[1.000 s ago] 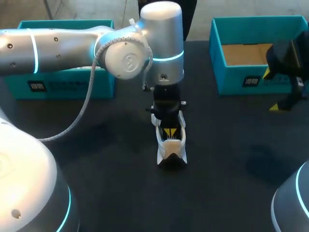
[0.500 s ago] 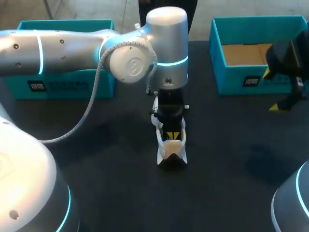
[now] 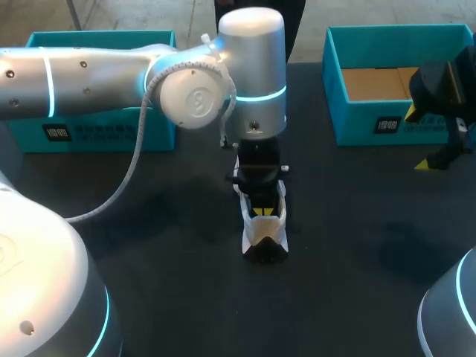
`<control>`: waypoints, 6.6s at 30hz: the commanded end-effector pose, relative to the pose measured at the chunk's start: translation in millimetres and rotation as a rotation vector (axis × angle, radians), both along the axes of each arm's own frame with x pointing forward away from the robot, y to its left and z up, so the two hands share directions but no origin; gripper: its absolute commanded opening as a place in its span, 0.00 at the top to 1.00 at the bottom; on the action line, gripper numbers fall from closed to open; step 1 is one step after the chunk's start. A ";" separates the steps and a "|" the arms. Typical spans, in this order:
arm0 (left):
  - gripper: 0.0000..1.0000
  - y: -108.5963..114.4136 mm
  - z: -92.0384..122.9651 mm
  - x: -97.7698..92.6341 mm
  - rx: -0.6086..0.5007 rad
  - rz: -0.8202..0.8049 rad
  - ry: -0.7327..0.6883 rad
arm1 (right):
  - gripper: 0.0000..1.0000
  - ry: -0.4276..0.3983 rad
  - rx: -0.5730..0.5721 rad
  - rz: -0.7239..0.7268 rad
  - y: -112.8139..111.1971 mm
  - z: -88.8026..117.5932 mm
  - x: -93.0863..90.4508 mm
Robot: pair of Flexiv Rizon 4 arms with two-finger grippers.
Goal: Take the shoe out of the shoebox, open the shoe tongue, remove and reinsert the insole, then place the shoe into the shoebox
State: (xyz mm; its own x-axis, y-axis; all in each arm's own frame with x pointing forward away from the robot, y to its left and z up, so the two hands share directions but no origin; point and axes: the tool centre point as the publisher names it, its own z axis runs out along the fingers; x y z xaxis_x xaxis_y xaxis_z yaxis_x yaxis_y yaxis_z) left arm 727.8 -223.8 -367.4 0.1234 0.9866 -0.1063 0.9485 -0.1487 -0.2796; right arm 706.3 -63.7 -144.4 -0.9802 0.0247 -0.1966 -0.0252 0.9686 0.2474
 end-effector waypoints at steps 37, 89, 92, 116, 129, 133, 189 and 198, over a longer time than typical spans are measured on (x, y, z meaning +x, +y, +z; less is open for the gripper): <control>1.00 -1.3 -31.4 -5.7 -0.008 0.035 -0.123 | 0.00 0.003 -0.002 0.000 0.7 -0.8 1.9; 1.00 0.5 -16.6 33.7 -0.041 0.085 -0.156 | 0.00 0.003 -0.002 0.000 0.7 -0.8 1.9; 1.00 3.0 -7.9 31.6 -0.036 0.075 -0.172 | 0.00 0.003 -0.002 0.000 0.7 -0.8 1.9; 1.00 11.5 32.6 14.0 0.001 0.027 -0.245 | 0.00 0.003 -0.002 0.000 0.7 -0.8 1.9; 1.00 10.0 41.1 8.8 0.019 0.031 -0.317 | 0.00 0.003 -0.002 0.000 0.7 -0.8 1.9; 1.00 10.0 41.1 8.8 0.019 0.031 -0.317 | 0.00 0.003 -0.002 0.000 0.7 -0.8 1.9; 0.05 5.5 5.9 40.1 0.038 0.276 -0.544 | 0.00 0.003 -0.002 0.000 0.7 -0.8 1.9; 0.00 8.6 7.6 46.6 0.051 0.291 -0.550 | 0.00 0.003 -0.002 0.000 0.7 -0.8 1.9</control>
State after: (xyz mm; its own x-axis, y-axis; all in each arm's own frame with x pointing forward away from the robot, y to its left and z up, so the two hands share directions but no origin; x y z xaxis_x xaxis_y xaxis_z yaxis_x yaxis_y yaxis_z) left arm 772.2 -216.8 -361.8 -0.1257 0.9904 -0.0573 0.9557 0.1364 0.2609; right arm 705.7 -64.2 -144.3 -0.9800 0.0249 -0.1975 -0.0253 0.9685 0.2479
